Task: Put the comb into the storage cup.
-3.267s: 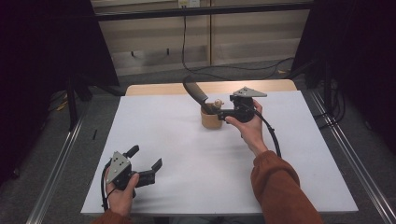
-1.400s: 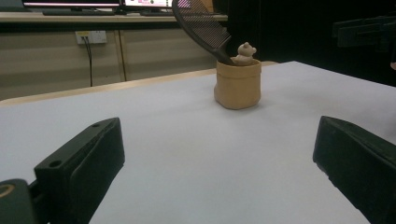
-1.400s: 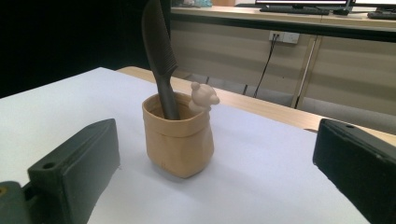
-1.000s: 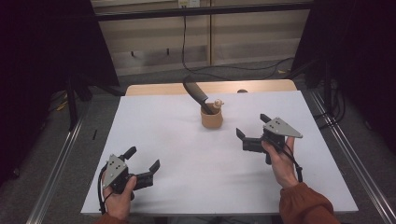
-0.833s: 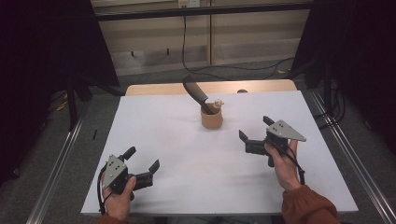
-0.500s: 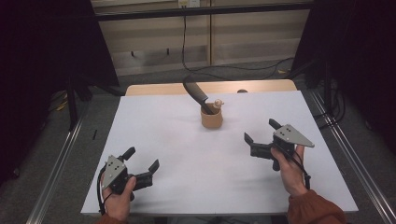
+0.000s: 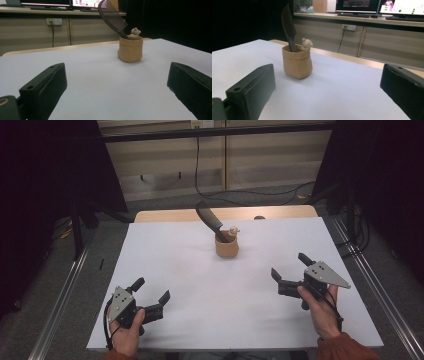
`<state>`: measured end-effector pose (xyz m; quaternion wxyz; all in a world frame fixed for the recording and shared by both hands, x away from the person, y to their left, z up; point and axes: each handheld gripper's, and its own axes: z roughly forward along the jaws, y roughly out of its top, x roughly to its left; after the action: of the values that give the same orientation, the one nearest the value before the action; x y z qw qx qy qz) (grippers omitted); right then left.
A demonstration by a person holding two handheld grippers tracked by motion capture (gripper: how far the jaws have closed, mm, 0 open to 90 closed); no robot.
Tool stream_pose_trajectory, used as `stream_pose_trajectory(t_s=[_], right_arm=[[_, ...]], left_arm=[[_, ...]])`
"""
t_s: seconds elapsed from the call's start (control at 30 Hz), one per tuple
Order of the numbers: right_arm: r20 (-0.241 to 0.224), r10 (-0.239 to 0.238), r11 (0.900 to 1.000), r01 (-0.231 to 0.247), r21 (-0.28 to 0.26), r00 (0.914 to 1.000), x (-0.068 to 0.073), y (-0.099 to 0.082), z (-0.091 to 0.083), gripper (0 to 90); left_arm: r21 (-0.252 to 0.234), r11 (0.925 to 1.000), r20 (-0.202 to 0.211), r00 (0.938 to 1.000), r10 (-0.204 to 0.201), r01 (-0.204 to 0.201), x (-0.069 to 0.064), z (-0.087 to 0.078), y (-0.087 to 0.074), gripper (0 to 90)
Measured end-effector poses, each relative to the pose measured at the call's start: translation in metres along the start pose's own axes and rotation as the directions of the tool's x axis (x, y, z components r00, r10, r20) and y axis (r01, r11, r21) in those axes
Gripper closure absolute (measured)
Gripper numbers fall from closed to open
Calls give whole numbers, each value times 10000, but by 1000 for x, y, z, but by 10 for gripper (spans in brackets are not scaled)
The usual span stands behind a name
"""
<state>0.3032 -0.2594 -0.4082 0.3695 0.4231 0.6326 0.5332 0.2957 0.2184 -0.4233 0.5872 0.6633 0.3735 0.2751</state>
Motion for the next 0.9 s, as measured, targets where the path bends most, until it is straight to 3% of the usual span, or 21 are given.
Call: stream_pose_trajectory(t_s=[0.6,0.9], right_arm=[[510,-118,9999,118,16,9986,-8,-16,-31,0],[545,-132,9999,131,16,9984,-11,-21,-47,0]], left_arm=[[56,10000,-7,10000,24,-24,-1,-1,-1,23],[76,10000,-203,9998,8,-7,-1,-2,-1,23]])
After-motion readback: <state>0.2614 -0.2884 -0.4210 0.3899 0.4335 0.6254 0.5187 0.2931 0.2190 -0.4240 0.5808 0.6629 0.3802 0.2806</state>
